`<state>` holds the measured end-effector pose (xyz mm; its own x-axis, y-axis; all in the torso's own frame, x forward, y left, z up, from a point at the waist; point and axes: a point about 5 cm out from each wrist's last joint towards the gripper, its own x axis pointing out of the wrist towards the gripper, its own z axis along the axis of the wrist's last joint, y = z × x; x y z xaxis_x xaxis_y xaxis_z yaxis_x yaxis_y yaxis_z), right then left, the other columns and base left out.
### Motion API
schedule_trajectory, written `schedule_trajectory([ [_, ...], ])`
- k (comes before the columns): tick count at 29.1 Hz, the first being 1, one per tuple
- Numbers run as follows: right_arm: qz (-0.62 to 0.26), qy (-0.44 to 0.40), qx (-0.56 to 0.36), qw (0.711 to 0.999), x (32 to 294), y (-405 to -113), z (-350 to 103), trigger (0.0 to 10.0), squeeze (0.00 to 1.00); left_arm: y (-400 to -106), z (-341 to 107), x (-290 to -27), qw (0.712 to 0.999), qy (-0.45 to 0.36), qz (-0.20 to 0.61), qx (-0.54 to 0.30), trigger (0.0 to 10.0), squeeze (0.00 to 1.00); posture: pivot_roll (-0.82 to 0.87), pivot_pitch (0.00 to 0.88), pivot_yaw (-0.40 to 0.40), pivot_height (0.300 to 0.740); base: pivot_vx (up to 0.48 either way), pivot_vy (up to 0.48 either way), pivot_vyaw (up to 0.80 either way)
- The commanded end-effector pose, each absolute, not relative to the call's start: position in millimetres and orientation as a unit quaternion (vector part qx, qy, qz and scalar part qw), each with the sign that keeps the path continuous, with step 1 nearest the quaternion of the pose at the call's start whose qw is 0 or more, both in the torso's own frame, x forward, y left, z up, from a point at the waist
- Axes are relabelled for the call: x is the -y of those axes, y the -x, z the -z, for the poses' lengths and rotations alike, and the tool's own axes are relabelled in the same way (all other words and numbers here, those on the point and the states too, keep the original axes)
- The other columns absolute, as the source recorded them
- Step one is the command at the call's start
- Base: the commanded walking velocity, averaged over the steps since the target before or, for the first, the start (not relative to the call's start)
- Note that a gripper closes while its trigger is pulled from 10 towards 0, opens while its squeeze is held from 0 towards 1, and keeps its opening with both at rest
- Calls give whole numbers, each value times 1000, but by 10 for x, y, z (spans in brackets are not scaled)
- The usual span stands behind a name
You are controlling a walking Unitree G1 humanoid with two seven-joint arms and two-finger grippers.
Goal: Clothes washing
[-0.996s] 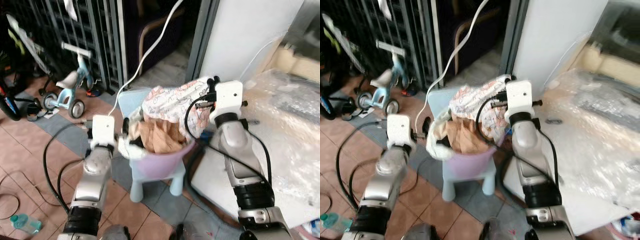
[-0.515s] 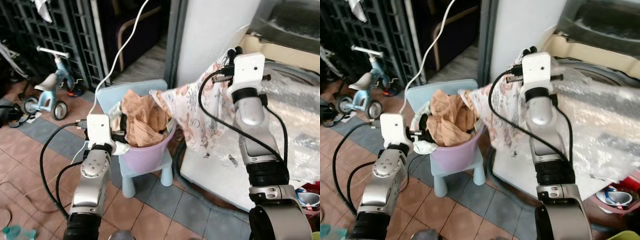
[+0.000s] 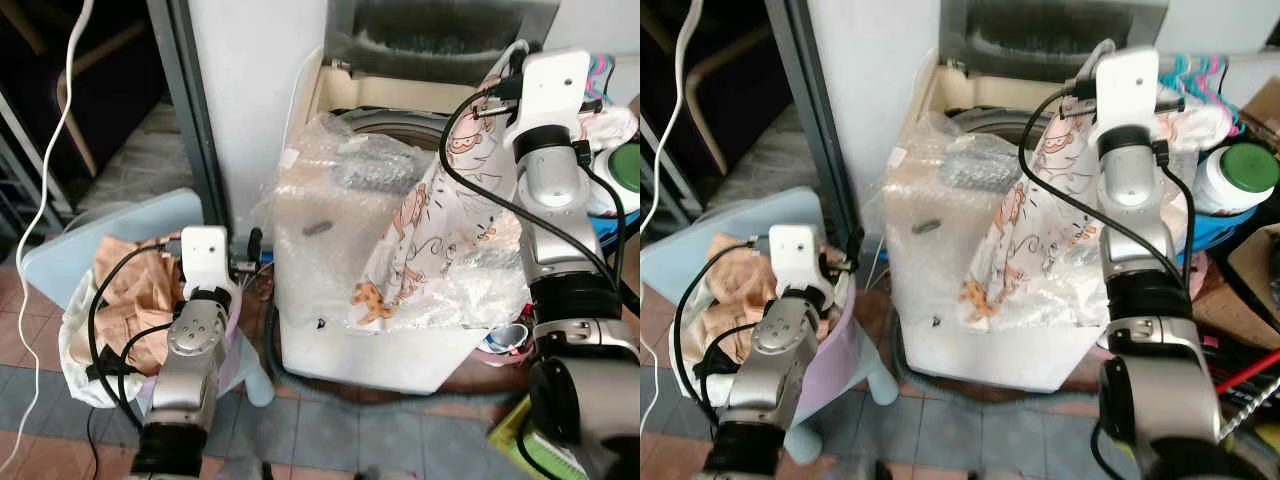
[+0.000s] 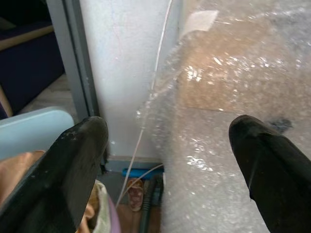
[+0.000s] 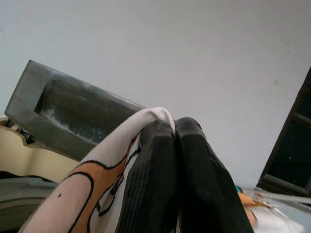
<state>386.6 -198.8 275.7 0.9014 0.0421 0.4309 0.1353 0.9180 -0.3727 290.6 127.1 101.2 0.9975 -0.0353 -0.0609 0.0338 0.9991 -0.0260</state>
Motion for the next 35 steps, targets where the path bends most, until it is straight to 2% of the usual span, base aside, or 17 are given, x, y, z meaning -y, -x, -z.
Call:
schedule_trajectory([
  [1,8,205,222,953,1973,-3890,-2799,10000,0,-2913,-1029,-1238,999,8,18,-30,10000,0,22,0,-29,740,0,0,0],
  [3,-45,206,215,954,1798,-3937,-2790,10000,0,-2894,-952,-1365,998,-18,-20,-50,10000,0,26,0,-30,740,0,0,0],
  [7,-76,189,215,955,1684,-3946,-2771,10000,0,-2830,-840,-1488,996,-27,-49,-75,10000,0,27,0,-29,740,0,0,0],
  [12,-123,161,211,956,1537,-3907,-2621,10000,0,-2614,-650,-1720,990,-42,-78,-111,10000,0,32,0,-24,740,0,0,0],
  [16,-130,161,221,953,1537,-3893,-2612,10000,0,-2590,-655,-1743,990,-54,-73,-108,10000,0,51,5,-22,740,82,0,0],
  [21,-96,132,236,958,1640,-3937,-2801,10000,0,-2573,-699,-1788,990,-51,-81,-100,10000,0,55,28,-26,740,440,0,0],
  [25,-95,146,244,954,1713,-3978,-2951,10000,0,-2516,-676,-1750,990,-47,-79,-105,10000,0,57,27,-28,740,439,0,0],
  [35,-165,204,254,931,1558,-4032,-3193,10000,0,-2518,-664,-1652,991,-40,-68,-112,10000,0,51,26,-32,740,399,0,0],
])
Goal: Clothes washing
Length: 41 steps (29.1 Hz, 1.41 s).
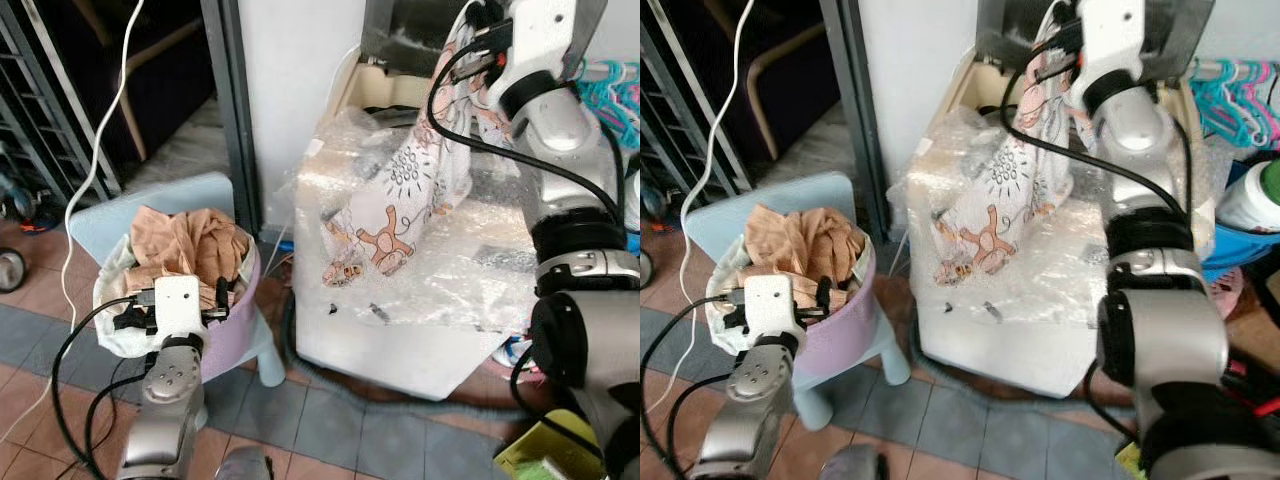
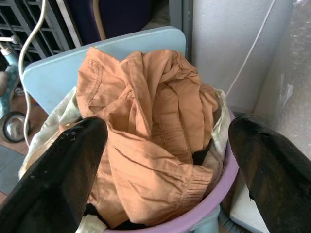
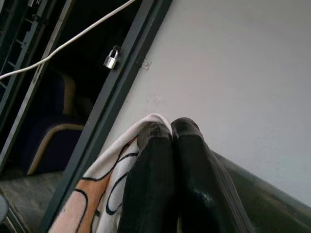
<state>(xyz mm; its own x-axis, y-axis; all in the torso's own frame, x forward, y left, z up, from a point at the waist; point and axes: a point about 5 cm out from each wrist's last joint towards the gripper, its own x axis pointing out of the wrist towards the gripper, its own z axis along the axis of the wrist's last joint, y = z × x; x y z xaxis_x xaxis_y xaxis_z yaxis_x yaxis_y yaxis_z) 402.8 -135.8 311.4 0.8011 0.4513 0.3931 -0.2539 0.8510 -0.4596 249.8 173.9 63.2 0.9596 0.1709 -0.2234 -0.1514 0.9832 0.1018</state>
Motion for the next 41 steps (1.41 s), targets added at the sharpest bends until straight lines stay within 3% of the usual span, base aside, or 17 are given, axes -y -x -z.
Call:
schedule_trajectory([
  [1,-166,208,256,929,1549,-4036,-3208,10000,0,-2518,-665,-1651,991,-39,-68,-111,10000,0,53,27,-33,740,352,0,0],
  [13,-82,224,246,940,1730,-4121,-3512,10000,0,-2523,-667,-1648,991,-31,-63,-111,10000,0,58,27,-36,740,329,0,0],
  [18,70,186,253,947,2046,-4104,-3786,10000,0,-2533,-668,-1627,991,-33,-67,-112,10000,0,59,25,-49,740,320,0,0],
  [23,40,210,210,954,1939,-4174,-3521,10000,0,-2520,-653,-1601,990,-25,-70,-116,10000,0,64,24,-55,740,108,0,0],
  [25,-19,228,117,966,1809,-4246,-3045,10000,0,-2513,-652,-1592,990,-29,-73,-116,10000,0,65,26,-54,740,0,0,0],
  [28,-66,232,55,969,1746,-4256,-2774,10000,0,-2514,-652,-1588,990,-29,-72,-116,10000,0,64,26,-53,740,0,0,0],
  [29,-105,244,19,964,1694,-4244,-2587,10000,431,-2514,-651,-1586,990,-29,-71,-117,10000,0,63,26,-52,740,0,0,0],
  [30,-165,220,-8,962,1639,-4202,-2371,10000,1000,-2516,-653,-1580,990,-29,-69,-117,10000,0,62,29,-52,740,0,0,0],
  [37,-264,204,73,940,1658,-4072,-2455,10000,1000,-2542,-689,-1556,992,-25,-63,-108,10000,0,48,28,-44,740,0,0,0],
  [41,-271,116,159,942,1793,-3956,-2784,10000,1000,-2571,-725,-1514,993,-33,-49,-98,10000,0,37,24,-36,740,0,0,0],
])
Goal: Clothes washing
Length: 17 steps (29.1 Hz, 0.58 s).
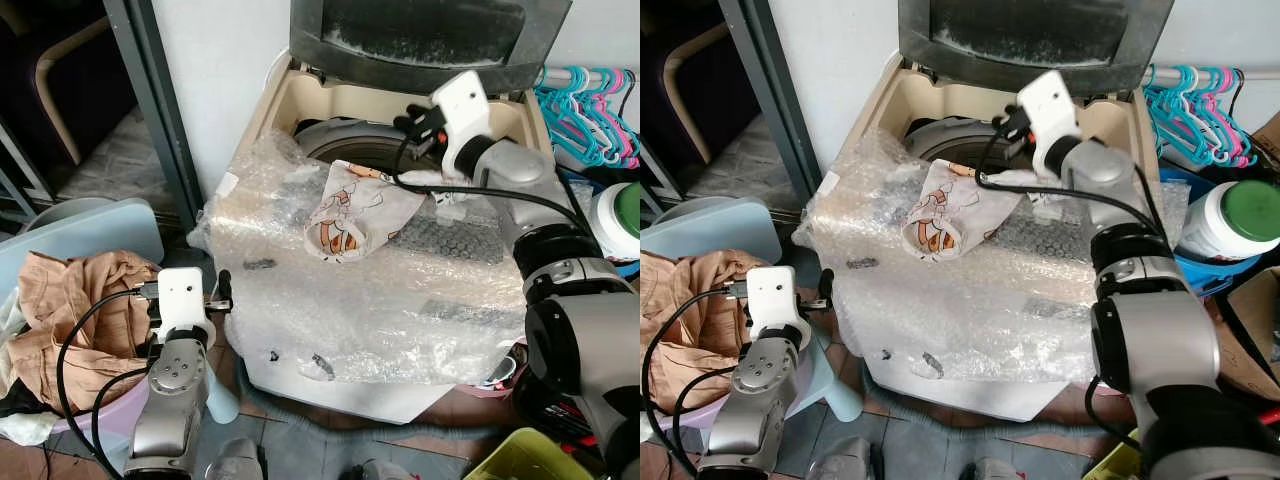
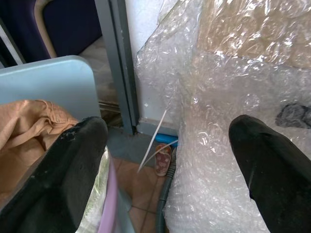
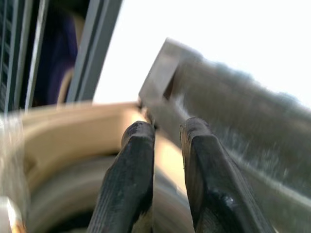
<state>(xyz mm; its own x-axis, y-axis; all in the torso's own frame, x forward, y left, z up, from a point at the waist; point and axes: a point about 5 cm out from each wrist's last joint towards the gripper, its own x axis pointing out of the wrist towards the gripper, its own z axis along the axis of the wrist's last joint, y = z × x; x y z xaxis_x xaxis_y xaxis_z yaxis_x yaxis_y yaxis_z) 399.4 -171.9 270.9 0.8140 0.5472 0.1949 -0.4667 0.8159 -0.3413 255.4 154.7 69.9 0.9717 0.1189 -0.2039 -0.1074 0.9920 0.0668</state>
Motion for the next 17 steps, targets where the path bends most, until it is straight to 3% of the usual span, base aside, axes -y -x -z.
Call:
schedule_trajectory([
  [1,-277,101,164,941,1813,-3930,-2800,10000,1000,-2573,-723,-1513,993,-32,-49,-98,10000,0,36,23,-34,740,0,0,0],
  [5,-401,100,125,902,1755,-3692,-2607,10000,1000,-2580,-712,-1516,993,-32,-46,-100,10000,0,34,17,-26,740,0,0,0],
  [9,-510,149,-1,847,1765,-3430,-2133,10000,1000,-2596,-715,-1519,994,-34,-41,-99,10000,0,38,11,-24,740,0,0,0],
  [17,-478,194,-100,851,1798,-3385,-1568,10000,1000,-2602,-729,-1503,994,-31,-38,-95,10000,0,51,4,-25,740,0,0,0],
])
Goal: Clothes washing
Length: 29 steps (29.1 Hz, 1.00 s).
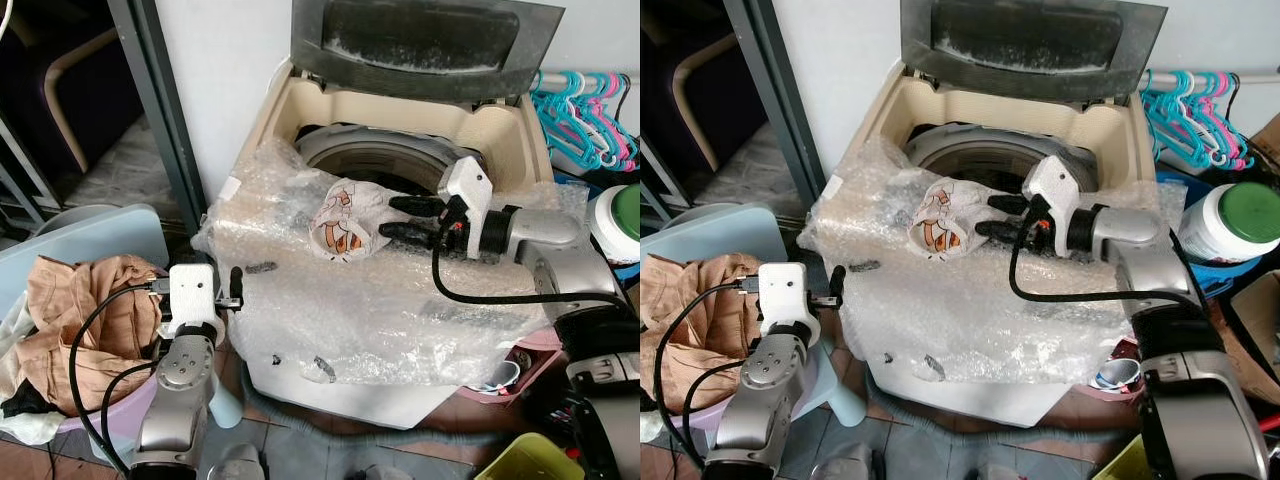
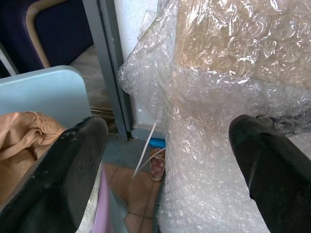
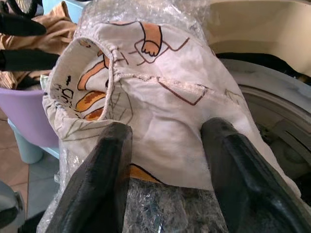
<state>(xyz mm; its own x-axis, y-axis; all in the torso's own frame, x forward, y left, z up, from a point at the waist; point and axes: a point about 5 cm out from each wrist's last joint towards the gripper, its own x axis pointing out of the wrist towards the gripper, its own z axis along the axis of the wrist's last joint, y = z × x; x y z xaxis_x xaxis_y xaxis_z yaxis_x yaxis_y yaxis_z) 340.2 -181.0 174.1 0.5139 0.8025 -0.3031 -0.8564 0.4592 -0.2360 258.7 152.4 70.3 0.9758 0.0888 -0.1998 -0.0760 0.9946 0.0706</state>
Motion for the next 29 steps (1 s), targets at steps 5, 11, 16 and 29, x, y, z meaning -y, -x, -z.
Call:
schedule_trajectory([
  [5,-345,234,-94,904,1870,-3575,-1533,10000,1000,-2604,-728,-1519,994,-34,-38,-95,10000,0,54,0,-22,740,0,0,0],
  [11,-71,192,6,979,2312,-3841,-1993,10000,1000,-2617,-724,-1527,994,-36,-41,-98,10000,0,49,0,-21,740,0,0,0],
  [16,2,124,111,986,2451,-3809,-2358,10000,1000,-2620,-719,-1538,993,-41,-56,-98,10000,0,42,1,-20,740,0,0,0],
  [29,-111,60,163,979,1736,-3478,-2064,10000,1000,-2652,-717,-1576,992,-27,-68,-102,10000,0,39,0,-11,740,0,212,0],
])
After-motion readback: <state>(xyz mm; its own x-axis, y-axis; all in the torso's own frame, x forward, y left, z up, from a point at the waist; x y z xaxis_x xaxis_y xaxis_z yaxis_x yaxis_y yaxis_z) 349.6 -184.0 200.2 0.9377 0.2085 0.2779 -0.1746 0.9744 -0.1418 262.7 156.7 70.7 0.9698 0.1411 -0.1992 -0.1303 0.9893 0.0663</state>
